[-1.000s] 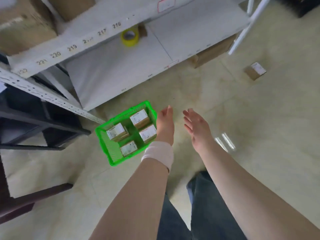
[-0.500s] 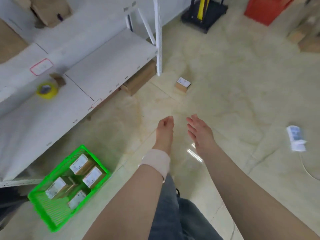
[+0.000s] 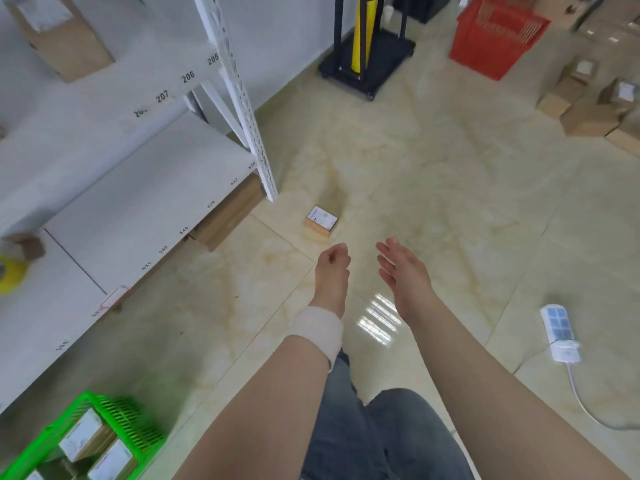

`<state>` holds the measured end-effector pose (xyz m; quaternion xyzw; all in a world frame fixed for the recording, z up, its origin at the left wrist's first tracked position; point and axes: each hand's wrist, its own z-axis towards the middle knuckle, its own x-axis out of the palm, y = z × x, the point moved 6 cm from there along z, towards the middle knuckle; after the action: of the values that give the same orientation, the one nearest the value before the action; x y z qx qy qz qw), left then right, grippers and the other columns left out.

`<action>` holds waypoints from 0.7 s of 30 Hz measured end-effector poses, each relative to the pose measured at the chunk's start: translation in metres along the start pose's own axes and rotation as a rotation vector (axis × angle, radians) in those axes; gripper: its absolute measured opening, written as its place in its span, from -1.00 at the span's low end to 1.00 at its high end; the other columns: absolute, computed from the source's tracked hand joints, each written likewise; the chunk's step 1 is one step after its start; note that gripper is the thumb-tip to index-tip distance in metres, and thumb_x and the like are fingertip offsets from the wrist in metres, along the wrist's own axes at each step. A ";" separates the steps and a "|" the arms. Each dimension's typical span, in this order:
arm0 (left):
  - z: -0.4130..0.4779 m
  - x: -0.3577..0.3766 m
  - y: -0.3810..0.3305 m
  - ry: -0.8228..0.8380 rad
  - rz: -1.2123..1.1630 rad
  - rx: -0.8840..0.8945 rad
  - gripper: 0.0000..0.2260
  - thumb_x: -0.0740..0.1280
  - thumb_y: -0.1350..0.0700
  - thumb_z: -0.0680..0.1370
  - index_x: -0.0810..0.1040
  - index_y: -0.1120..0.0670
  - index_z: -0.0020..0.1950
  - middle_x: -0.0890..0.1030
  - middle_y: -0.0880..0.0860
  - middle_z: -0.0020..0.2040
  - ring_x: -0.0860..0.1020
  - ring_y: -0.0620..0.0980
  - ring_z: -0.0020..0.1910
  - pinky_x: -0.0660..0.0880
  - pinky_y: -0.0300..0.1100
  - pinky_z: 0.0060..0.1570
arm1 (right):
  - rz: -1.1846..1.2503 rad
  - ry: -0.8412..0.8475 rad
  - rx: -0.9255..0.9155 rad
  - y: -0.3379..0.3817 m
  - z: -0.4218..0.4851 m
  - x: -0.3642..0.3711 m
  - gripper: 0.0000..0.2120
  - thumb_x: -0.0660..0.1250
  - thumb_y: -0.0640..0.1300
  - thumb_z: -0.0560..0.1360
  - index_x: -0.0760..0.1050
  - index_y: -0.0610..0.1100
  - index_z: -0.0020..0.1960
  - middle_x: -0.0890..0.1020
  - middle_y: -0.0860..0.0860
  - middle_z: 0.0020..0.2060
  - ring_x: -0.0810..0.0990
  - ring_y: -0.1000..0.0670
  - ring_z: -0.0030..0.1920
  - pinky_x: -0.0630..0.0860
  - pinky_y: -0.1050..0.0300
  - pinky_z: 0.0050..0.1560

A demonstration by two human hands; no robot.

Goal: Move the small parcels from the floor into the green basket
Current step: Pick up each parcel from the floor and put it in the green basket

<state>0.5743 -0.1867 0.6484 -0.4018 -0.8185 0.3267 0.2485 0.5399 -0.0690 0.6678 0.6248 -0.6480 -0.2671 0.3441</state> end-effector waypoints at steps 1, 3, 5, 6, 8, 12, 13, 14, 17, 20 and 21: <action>0.011 0.016 -0.006 -0.012 0.004 -0.012 -0.91 0.16 0.08 0.58 0.43 0.03 0.03 0.51 -0.02 0.03 0.47 -0.03 0.15 0.36 -0.09 0.34 | -0.009 -0.007 0.005 0.014 0.014 -0.009 -0.56 0.18 0.05 0.56 0.33 -0.10 0.38 0.50 0.02 0.26 0.45 -0.01 0.27 0.35 0.14 0.22; 0.032 0.049 -0.018 -0.018 0.004 -0.035 -0.92 0.17 0.09 0.57 0.44 0.01 0.01 0.51 -0.04 0.00 0.48 -0.03 0.14 0.37 -0.10 0.32 | -0.026 -0.010 0.004 0.040 0.043 -0.028 -0.55 0.17 0.05 0.57 0.32 -0.13 0.40 0.50 0.01 0.28 0.46 0.00 0.25 0.36 0.13 0.23; 0.057 0.082 -0.028 -0.032 -0.003 -0.050 -0.92 0.18 0.09 0.57 0.46 0.00 -0.02 0.52 -0.03 0.01 0.49 -0.04 0.12 0.37 -0.11 0.29 | -0.045 -0.017 0.011 0.064 0.077 -0.046 -0.55 0.16 0.05 0.58 0.31 -0.14 0.40 0.51 0.00 0.29 0.47 0.00 0.24 0.36 0.13 0.25; 0.069 0.099 -0.035 -0.037 -0.011 -0.053 -0.92 0.18 0.09 0.57 0.46 -0.03 -0.08 0.51 -0.02 -0.01 0.48 -0.04 0.10 0.37 -0.12 0.27 | -0.063 -0.008 0.015 0.075 0.096 -0.053 -0.55 0.16 0.04 0.58 0.32 -0.14 0.39 0.51 0.00 0.29 0.47 0.00 0.24 0.36 0.12 0.26; 0.096 0.126 -0.048 -0.069 -0.055 -0.046 -0.87 0.19 0.11 0.57 0.43 -0.06 -0.15 0.50 0.00 -0.02 0.47 -0.03 0.04 0.39 -0.18 0.17 | -0.108 0.036 0.023 0.096 0.134 -0.064 -0.58 0.16 0.03 0.58 0.34 -0.12 0.37 0.50 0.00 0.30 0.47 -0.01 0.27 0.36 0.12 0.27; 0.141 0.161 -0.065 -0.190 -0.196 -0.026 -0.86 0.19 0.15 0.57 0.44 -0.04 -0.15 0.48 0.04 0.02 0.46 -0.01 0.04 0.39 -0.20 0.08 | -0.197 0.141 0.038 0.136 0.206 -0.079 -0.58 0.15 -0.01 0.59 0.32 -0.13 0.40 0.50 -0.02 0.30 0.46 0.02 0.23 0.34 0.15 0.29; 0.152 0.166 -0.066 -0.218 -0.216 -0.033 -0.89 0.19 0.15 0.57 0.44 -0.02 -0.12 0.49 0.05 0.06 0.47 -0.01 0.06 0.39 -0.18 0.12 | -0.225 0.158 0.040 0.145 0.223 -0.081 -0.58 0.14 -0.01 0.59 0.32 -0.14 0.40 0.50 -0.02 0.29 0.46 0.02 0.23 0.34 0.14 0.30; 0.162 0.168 -0.067 -0.252 -0.229 -0.042 -0.93 0.20 0.14 0.58 0.45 0.01 -0.07 0.50 0.06 0.09 0.48 -0.01 0.08 0.39 -0.18 0.13 | -0.260 0.174 0.047 0.152 0.238 -0.081 -0.58 0.14 -0.01 0.59 0.32 -0.15 0.40 0.50 -0.03 0.29 0.46 0.01 0.25 0.33 0.12 0.32; 0.185 0.164 -0.079 -0.359 -0.307 -0.043 -0.90 0.20 0.13 0.59 0.42 0.08 0.09 0.51 0.07 0.15 0.50 -0.01 0.09 0.43 -0.25 0.01 | -0.389 0.253 0.077 0.163 0.278 -0.063 -0.55 0.15 0.02 0.58 0.32 -0.18 0.40 0.50 -0.05 0.31 0.47 -0.02 0.27 0.35 0.12 0.29; 0.206 0.147 -0.091 -0.461 -0.382 -0.042 -0.81 0.18 0.12 0.60 0.42 0.12 0.19 0.51 0.07 0.13 0.48 0.00 0.09 0.42 -0.22 0.05 | -0.470 0.341 0.134 0.163 0.314 -0.024 -0.54 0.15 0.03 0.58 0.33 -0.19 0.38 0.52 -0.05 0.29 0.46 -0.04 0.30 0.36 0.11 0.28; 0.213 0.141 -0.094 -0.491 -0.401 -0.040 -0.81 0.17 0.12 0.60 0.41 0.12 0.19 0.51 0.07 0.12 0.48 0.00 0.10 0.40 -0.18 0.10 | -0.489 0.373 0.151 0.162 0.324 -0.010 -0.54 0.16 0.04 0.58 0.34 -0.19 0.38 0.52 -0.06 0.29 0.46 -0.05 0.31 0.36 0.10 0.28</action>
<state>0.3068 -0.1865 0.5969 -0.1464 -0.9232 0.3423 0.0948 0.1862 -0.0740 0.5914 0.8240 -0.4224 -0.1739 0.3352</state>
